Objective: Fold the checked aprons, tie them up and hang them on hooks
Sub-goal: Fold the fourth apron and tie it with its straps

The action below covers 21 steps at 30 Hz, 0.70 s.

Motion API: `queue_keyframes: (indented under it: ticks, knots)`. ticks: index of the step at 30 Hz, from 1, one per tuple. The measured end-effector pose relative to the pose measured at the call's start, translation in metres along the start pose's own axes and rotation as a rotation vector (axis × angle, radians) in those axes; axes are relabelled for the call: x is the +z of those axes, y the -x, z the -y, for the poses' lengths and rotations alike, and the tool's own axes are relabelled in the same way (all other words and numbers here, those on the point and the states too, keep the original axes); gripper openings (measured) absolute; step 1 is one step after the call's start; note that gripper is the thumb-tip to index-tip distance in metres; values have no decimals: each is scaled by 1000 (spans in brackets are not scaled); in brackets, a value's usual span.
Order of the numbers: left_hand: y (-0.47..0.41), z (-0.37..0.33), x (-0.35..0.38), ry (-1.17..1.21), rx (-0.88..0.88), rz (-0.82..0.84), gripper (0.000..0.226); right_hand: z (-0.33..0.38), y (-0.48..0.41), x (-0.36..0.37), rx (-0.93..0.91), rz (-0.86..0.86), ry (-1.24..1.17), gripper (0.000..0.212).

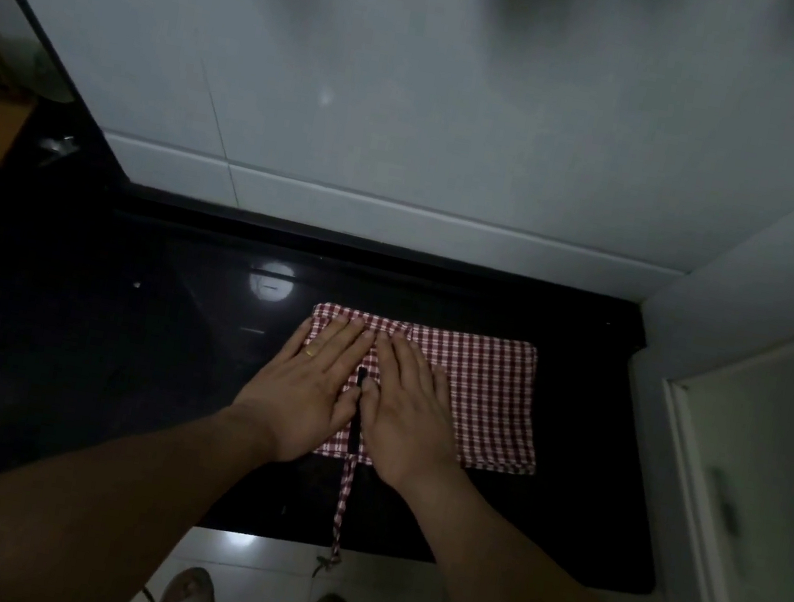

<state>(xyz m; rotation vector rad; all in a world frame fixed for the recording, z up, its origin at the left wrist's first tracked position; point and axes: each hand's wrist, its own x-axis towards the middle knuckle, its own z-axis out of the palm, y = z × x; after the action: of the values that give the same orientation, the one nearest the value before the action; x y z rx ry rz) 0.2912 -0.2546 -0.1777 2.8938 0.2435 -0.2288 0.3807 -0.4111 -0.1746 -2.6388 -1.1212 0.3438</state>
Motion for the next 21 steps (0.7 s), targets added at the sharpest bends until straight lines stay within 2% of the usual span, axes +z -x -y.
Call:
queue_keyframes:
  ticks: [11, 13, 15, 17, 19, 21]
  knots:
    - [31, 31, 3, -17, -27, -21, 73, 40, -1, 5, -55, 43, -22, 62]
    - [34, 34, 2, -29, -37, -17, 72, 43, -1, -1, -76, -27, 4, 61]
    - [34, 35, 2, -28, -38, -36, 72, 43, 2, -1, -98, -107, 3, 45]
    - [36, 34, -1, -1, -28, -27, 73, 43, 3, 2, -46, -64, -170, 26]
    - [42, 30, -5, 99, -108, -88, 78, 44, -1, -1, 33, 12, -290, 21]
    - [52, 28, -8, 265, -364, -220, 84, 44, -7, -9, 129, 95, -334, 20]
